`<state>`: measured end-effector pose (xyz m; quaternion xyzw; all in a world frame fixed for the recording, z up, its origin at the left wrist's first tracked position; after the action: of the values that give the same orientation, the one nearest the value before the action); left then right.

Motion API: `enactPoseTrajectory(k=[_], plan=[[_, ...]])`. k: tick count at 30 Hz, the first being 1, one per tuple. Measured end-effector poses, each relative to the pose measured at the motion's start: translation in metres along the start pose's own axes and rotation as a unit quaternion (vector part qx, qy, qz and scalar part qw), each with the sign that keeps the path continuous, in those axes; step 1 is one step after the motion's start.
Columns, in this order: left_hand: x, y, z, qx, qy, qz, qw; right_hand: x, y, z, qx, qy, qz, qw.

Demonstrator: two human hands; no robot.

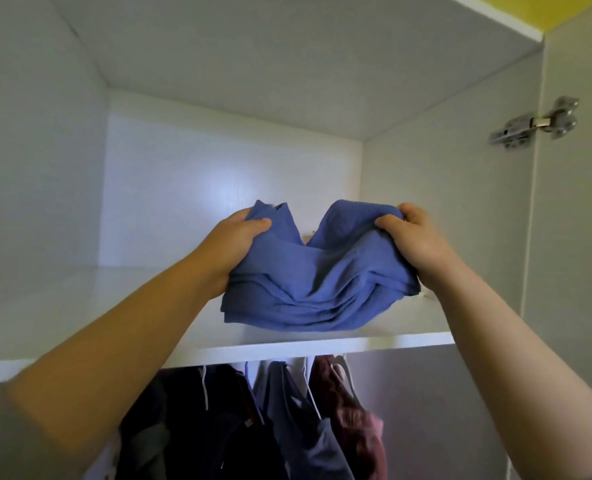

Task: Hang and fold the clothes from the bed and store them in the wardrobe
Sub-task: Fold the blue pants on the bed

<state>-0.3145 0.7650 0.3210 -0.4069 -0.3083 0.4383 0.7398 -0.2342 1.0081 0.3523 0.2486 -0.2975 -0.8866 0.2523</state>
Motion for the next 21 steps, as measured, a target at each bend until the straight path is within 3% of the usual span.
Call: enactPoseTrajectory(k=[12,18,20,21], plan=[[-0.022,0.013,0.148,0.025,-0.068,0.088,0.993,0.097,-0.046,0.145,-0.029,0.042,0.007,0.999],[-0.036,0.001,0.220,0.109,-0.117,0.128,0.979,0.129,-0.066,0.220,-0.003,0.053,0.082,0.995],[-0.049,0.026,0.234,0.060,-0.133,0.169,0.975,0.146,-0.094,0.229,0.053,0.093,0.079,0.991],[-0.056,0.052,0.236,-0.005,-0.131,0.178,0.975,0.156,-0.115,0.225,0.094,0.121,0.038,0.987]])
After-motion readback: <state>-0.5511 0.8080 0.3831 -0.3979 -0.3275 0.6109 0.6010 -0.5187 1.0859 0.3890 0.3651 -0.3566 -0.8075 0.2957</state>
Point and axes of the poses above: each hand's wrist, its own z-axis towards the middle knuckle, its own x-axis out of the palm, y = z × x, the point moved 4 cm from there along z, towards the middle knuckle, and after that the axes turned 5 degrees about -z, right-handed, at the moved point
